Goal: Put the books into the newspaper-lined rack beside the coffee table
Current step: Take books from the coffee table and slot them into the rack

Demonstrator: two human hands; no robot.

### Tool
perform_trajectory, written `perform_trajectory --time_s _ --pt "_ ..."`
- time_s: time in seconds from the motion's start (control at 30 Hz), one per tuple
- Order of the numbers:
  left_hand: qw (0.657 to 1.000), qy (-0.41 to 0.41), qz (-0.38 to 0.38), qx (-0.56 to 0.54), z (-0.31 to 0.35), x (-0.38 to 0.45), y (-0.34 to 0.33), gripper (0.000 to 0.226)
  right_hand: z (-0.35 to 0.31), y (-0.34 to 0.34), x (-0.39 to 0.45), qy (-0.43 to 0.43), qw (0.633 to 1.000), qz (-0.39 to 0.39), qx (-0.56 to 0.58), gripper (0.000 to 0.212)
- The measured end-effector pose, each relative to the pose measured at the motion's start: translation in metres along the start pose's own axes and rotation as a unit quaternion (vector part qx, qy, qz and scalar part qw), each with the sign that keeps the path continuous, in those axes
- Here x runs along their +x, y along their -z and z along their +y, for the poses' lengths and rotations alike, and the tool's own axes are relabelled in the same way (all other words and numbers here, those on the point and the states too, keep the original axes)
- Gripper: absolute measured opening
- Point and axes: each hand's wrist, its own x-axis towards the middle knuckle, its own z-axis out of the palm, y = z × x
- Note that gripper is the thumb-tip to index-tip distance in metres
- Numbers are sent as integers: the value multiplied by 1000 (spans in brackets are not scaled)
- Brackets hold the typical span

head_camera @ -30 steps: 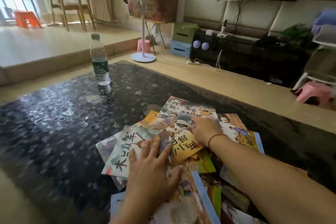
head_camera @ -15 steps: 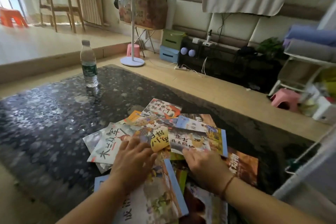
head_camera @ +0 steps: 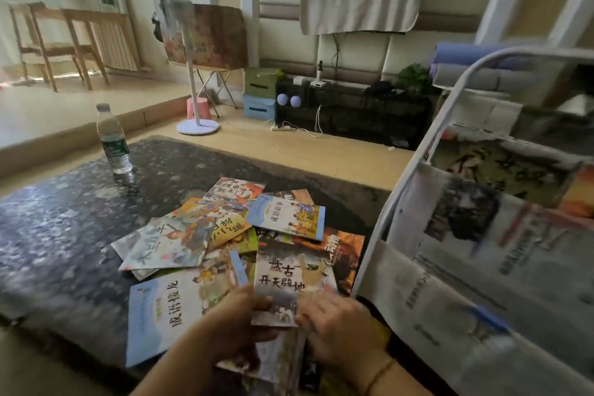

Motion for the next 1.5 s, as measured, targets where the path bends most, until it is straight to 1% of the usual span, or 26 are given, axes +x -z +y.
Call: perform_trajectory --time_s 0.03,0.07,0.1,0.13,0.17,0.23,0.27,0.3,0.37,0.43,0.47,0.57,0.67,0.7,0.73,0.8,0.83,0.87,0.93,1.03,1.1,1.2,1.33,1.37,1.43,1.5 --pt "1000 -5 7 -15 0 -6 5 16 2 8 -4 -75 996 34 35 27" --pt "999 -16 8 -34 0 -12 11 14 6 18 -10 -161 981 63 85 31" --pt "999 -28 0 -43 1 -17 18 18 11 30 -14 -247 953 75 158 40" --pt "998 -37 -22 -45 1 -20 23 25 17 42 -19 -315 914 77 242 50" --pt "997 -39 -49 -39 1 -23 26 32 21 57 -21 -365 864 56 344 61" --pt "994 -39 -99 1 3 -29 22 40 29 80 -25 -397 759 -5 516 76" --pt "992 -40 -118 28 4 -31 15 39 33 87 -29 -398 729 -21 556 77" --pt "989 -42 -132 50 6 -33 6 35 35 92 -32 -396 726 -22 562 73" --pt "984 -34 -156 76 9 -38 -14 26 41 95 -42 -409 755 -7 513 61" --pt "980 -40 -169 99 12 -42 -35 20 51 97 -52 -421 766 14 485 56" --pt "979 -49 -166 105 14 -41 -44 19 54 101 -57 -426 764 26 484 55" --pt "978 -100 -122 136 19 -36 -67 20 65 116 -73 -460 754 40 466 68" --pt "971 -137 -118 159 20 -30 -87 31 68 141 -83 -478 750 55 454 70" --pt "967 -154 -120 163 21 -29 -94 30 67 153 -86 -467 771 72 427 80" --pt "961 -175 -125 172 21 -28 -100 26 66 168 -88 -448 811 94 365 86" --pt "948 -212 -143 190 23 -29 -114 18 63 202 -91 -362 908 133 166 88" --pt "943 -226 -152 192 25 -30 -122 15 65 213 -91 -314 939 126 54 85" --pt "939 -239 -157 193 29 -29 -128 14 67 226 -88 -278 954 107 -40 82" --pt "928 -270 -164 196 39 -31 -143 15 77 242 -82 -233 959 65 -147 75" --pt "908 -343 -146 190 60 -32 -168 15 90 270 -63 -199 959 27 -199 60" --pt "897 -386 -113 185 80 -34 -186 17 97 289 -44 -195 964 42 -177 53" --pt "876 -453 -60 153 115 -38 -209 26 113 318 -7 -194 965 87 -155 51" --pt "813 -568 -23 126 154 -43 -237 41 142 347 41 -196 955 127 -184 50" --pt "804 -582 -23 119 160 -43 -243 44 150 351 50 -203 953 133 -181 50" --pt "802 -586 -24 115 169 -39 -253 44 165 355 65 -213 949 144 -181 50" --pt "809 -571 -23 137 172 -30 -259 43 178 353 72 -223 947 142 -183 50"
